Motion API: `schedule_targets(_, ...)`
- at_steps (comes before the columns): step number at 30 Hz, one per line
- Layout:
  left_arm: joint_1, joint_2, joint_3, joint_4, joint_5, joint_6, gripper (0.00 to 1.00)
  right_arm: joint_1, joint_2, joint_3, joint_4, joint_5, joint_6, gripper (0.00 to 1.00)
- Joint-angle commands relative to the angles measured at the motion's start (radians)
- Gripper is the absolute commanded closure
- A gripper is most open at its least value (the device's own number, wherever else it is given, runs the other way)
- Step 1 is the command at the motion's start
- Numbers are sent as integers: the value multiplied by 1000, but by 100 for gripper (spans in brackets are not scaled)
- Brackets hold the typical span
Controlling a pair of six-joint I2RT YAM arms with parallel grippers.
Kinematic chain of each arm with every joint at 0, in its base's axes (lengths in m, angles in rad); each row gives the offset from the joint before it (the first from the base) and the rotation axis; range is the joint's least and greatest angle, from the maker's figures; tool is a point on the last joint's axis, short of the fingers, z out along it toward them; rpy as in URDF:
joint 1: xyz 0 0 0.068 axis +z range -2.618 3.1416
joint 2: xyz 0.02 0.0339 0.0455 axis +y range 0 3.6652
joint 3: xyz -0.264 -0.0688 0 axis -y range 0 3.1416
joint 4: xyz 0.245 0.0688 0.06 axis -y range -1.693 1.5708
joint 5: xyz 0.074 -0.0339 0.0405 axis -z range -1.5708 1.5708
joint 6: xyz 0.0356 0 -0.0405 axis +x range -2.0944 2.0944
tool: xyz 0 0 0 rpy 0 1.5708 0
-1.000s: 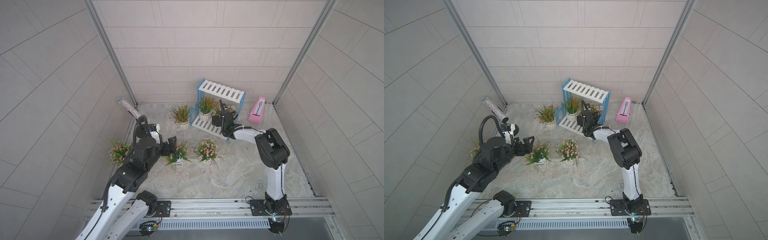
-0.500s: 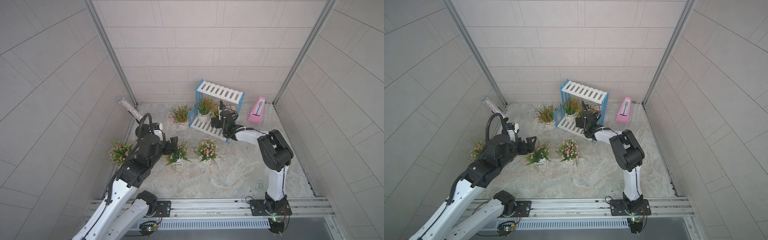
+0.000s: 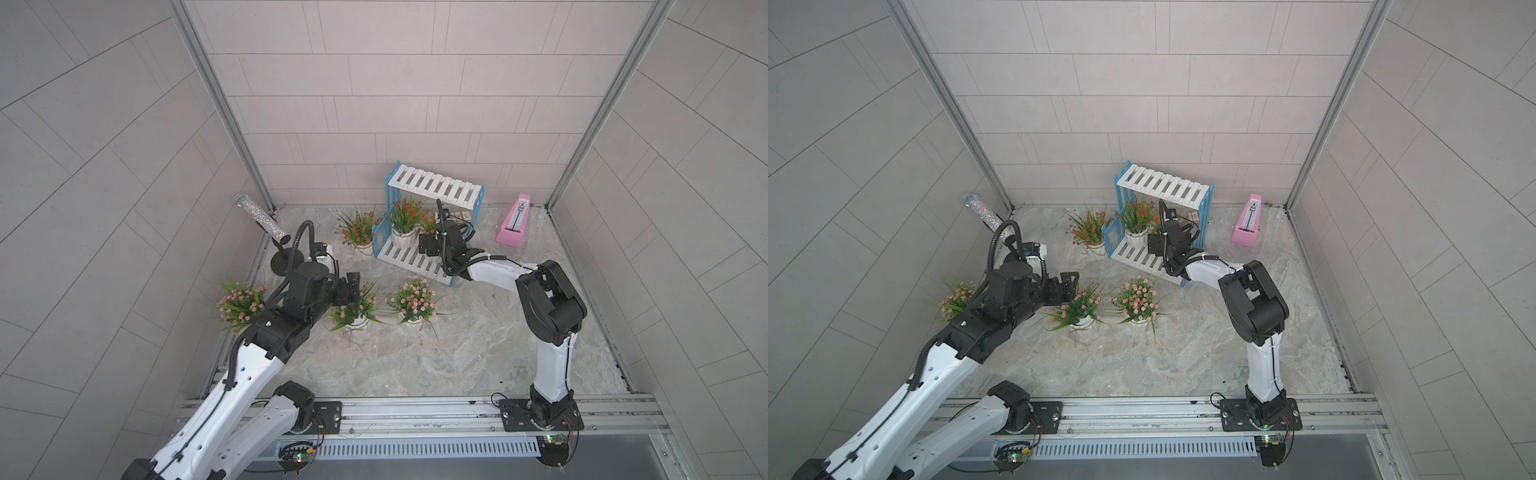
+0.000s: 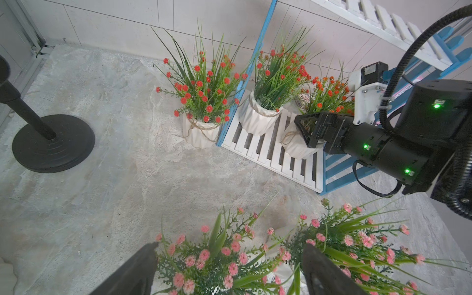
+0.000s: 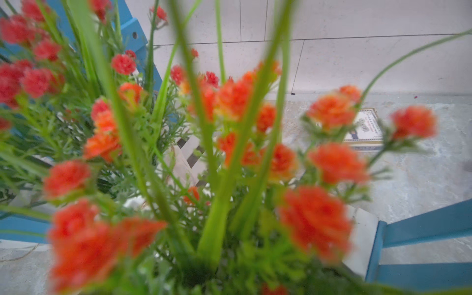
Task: Place the baby's breath potted plants on the rack by color
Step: Place the baby's breath potted plant on the rack.
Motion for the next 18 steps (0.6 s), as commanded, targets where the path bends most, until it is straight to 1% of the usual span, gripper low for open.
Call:
schedule_targets(1,6,-5,33,29,-12,-13,7,14,-71,46,74,41,3,1)
schedule_targets(4,6,-7,36,26,-14,-9,8,22,-62,47,97,5,-33,1)
schedule_targets(8,6,-7,40,24,-16,-4,7,21,-68,41,93,-10,-63,1)
schedule_targets(14,6,10,43,45,-11,-12,7,26,-48,99,7,86,-35,1)
schedule_targets(16,6,21,45,55,-2,-12,7,26,-35,87,63,64,-41,1)
schedule_targets(18,6,26,45,67,10,-12,7,25,-23,56,144,4,-68,1)
